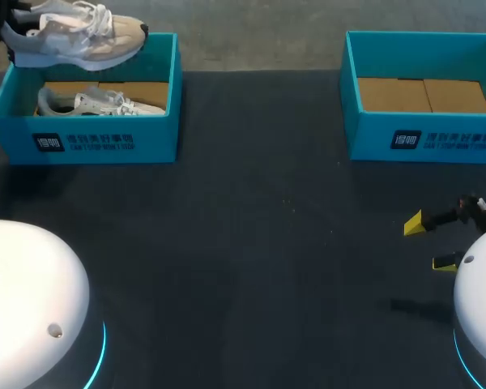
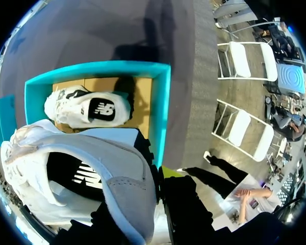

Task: Take the shoe out of the shoebox, open the shoe tongue, remove and reinsert the insole, then place the shoe into the shoebox

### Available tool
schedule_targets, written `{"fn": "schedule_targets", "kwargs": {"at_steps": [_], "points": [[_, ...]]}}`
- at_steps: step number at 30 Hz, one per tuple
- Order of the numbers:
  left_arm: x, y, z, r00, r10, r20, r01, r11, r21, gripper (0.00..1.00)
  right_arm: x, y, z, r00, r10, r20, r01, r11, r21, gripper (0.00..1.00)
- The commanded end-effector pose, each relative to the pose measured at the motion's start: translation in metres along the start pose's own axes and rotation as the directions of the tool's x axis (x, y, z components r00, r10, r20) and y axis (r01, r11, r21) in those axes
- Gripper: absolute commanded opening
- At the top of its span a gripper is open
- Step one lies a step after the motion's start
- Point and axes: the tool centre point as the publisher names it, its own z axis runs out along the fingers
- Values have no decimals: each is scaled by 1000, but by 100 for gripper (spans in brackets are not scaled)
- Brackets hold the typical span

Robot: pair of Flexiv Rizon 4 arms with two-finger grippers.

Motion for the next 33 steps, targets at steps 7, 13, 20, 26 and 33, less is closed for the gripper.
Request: {"fn": "schedule_targets", "kwargs": {"at_steps": [7, 13, 20, 26, 33], "points": [[7, 32, 9, 1000, -7, -21, 8, 1000, 25, 0, 0, -2, 0, 1000, 1, 3, -1, 1000, -3, 100], [14, 42, 13, 999, -16, -32, 17, 999, 28, 0, 0, -2, 0, 1000, 1, 3, -1, 1000, -3, 100], [14, 47, 21, 999, -11, -35, 12, 1000, 24, 0, 0, -2, 0, 1000, 1, 3, -1, 1000, -3, 100], [10, 52, 33, 999, 9, -43, -9, 1000, 4, 0, 0, -2, 0, 1000, 1, 3, -1, 1000, -3, 100], [6, 53, 47, 998, 29, -50, -28, 1000, 8, 0, 0, -2, 0, 1000, 1, 3, -1, 1000, -3, 100]]}}
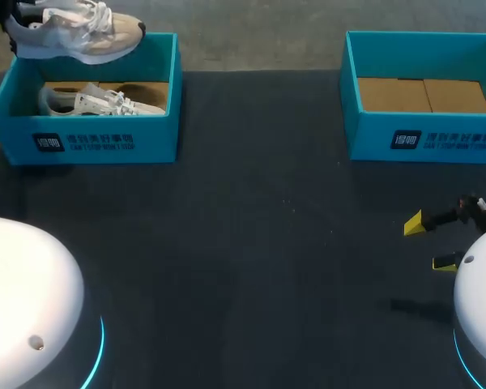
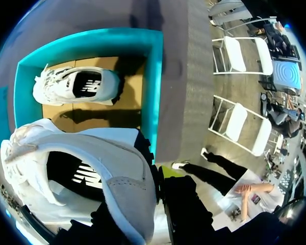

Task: Take the shoe out of the shoebox, open the shoe tongue, remove and reinsert the insole, then place the shoe into the shoebox

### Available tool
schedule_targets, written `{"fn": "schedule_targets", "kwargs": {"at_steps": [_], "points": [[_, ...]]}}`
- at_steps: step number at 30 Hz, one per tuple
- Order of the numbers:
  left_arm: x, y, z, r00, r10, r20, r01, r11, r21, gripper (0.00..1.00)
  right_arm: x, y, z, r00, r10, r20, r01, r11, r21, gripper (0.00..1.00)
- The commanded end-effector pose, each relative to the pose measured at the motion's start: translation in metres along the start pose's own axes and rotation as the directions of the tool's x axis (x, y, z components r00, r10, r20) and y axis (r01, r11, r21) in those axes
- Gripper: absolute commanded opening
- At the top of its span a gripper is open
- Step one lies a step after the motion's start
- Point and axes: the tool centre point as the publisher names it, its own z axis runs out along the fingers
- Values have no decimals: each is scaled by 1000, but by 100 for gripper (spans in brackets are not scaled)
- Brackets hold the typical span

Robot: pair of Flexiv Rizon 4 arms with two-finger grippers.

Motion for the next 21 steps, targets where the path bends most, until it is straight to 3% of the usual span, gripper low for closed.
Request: {"fn": "schedule_targets", "kwargs": {"at_steps": [1, 21], "points": [[-2, 3, 9, 1000, 9, -3, -9, 1000, 1, 0, 0, -2, 0, 1000, 1, 3, -1, 1000, -3, 100], [-8, -1, 27, 999, 34, -3, -34, 999, -4, 0, 0, -2, 0, 1000, 1, 3, -1, 1000, -3, 100]]}}
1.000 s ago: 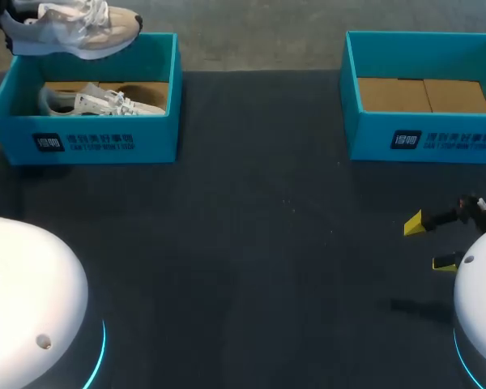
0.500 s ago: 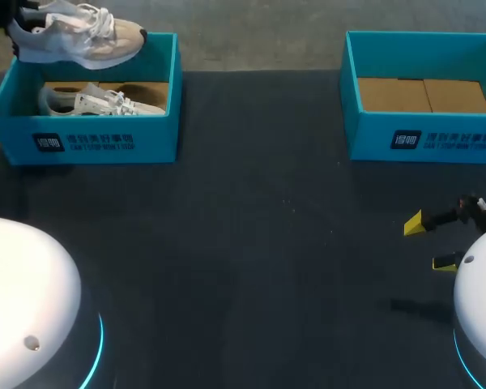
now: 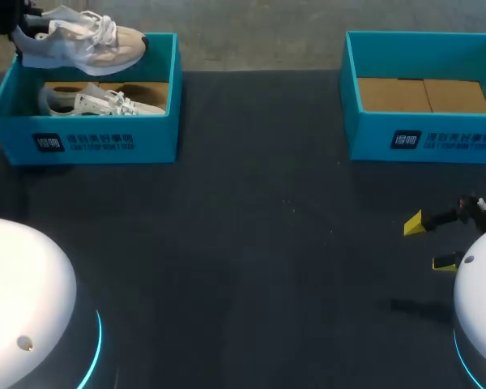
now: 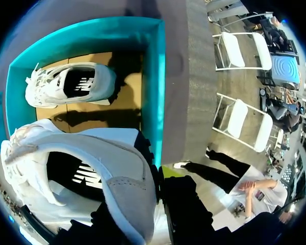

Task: Take the shoe out of the shoebox, open the shoe tongue, remove and reinsert the insole, then place the shoe into the shoebox

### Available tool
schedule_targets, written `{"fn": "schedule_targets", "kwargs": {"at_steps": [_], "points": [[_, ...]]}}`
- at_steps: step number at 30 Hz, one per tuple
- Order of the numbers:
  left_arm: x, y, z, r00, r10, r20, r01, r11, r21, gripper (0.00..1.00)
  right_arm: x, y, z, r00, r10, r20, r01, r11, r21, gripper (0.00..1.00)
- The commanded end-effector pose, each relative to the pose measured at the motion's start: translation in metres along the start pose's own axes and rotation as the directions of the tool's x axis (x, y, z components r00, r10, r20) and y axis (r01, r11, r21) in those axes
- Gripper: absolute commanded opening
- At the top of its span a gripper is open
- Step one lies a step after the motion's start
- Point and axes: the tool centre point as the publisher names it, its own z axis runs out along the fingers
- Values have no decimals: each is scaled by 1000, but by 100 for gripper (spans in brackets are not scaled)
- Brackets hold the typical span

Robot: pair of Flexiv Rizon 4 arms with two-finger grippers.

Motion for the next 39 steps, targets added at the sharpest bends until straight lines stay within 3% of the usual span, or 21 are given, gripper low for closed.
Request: {"fn": "schedule_targets", "kwargs": {"at_steps": [1, 24, 39], "points": [[0, 1, 2, 1000, 0, 4, 0, 1000, -1, 0, 0, -2, 0, 1000, 1, 3, -1, 1000, -3, 100], [-9, -4, 17, 1000, 3, -18, -3, 1000, 4, 0, 0, -2, 0, 1000, 1, 3, -1, 1000, -3, 100], [-13, 13, 26, 999, -12, -35, 12, 1000, 6, 0, 0, -2, 0, 1000, 1, 3, -1, 1000, -3, 100]]}}
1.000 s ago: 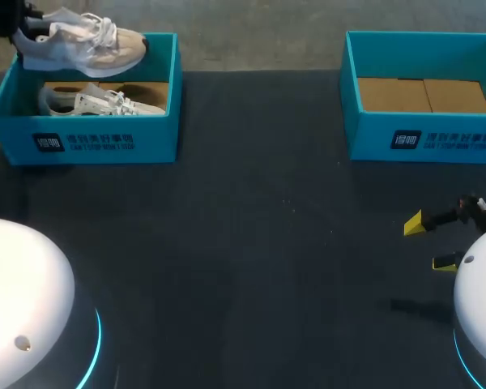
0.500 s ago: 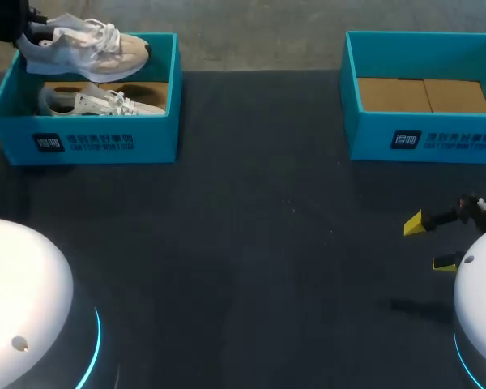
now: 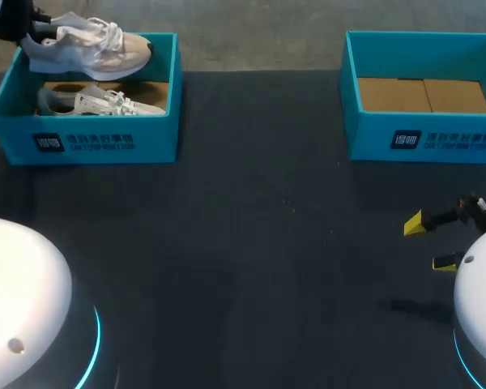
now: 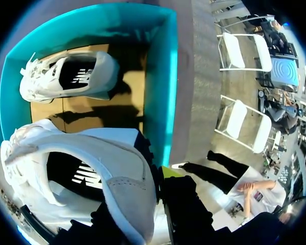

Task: Take the shoe out of the shoebox, open the shoe tongue, remove and reinsert the insole, then place the shoe into the shoebox

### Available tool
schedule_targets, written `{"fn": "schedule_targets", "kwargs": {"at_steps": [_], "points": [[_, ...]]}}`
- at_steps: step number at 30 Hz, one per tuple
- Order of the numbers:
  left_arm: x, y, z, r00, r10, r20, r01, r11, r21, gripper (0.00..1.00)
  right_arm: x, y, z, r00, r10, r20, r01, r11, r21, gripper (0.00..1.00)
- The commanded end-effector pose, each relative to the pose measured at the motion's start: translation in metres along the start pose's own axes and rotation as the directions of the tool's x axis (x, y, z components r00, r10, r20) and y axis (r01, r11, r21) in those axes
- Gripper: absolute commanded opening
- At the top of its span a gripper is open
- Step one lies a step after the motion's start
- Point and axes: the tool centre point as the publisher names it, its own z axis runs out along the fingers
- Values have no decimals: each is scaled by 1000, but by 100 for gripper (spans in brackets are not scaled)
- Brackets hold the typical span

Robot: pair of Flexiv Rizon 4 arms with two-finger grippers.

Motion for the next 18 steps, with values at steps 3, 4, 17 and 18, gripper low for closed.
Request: {"fn": "schedule_targets", "kwargs": {"at_steps": [3, 4, 17, 18], "points": [[-4, 8, 7, 1000, 2, -5, -2, 1000, 13, 0, 0, -2, 0, 1000, 1, 3, -1, 1000, -3, 100], [-5, 8, 8, 1000, 4, -7, -4, 1000, 14, 0, 0, -2, 0, 1000, 1, 3, -1, 1000, -3, 100], [-14, 6, 17, 1000, 16, -14, -16, 1000, 18, 0, 0, -2, 0, 1000, 1, 3, -1, 1000, -3, 100], [-15, 6, 18, 1000, 17, -15, -16, 1000, 18, 0, 0, -2, 0, 1000, 1, 3, -1, 1000, -3, 100]]}}
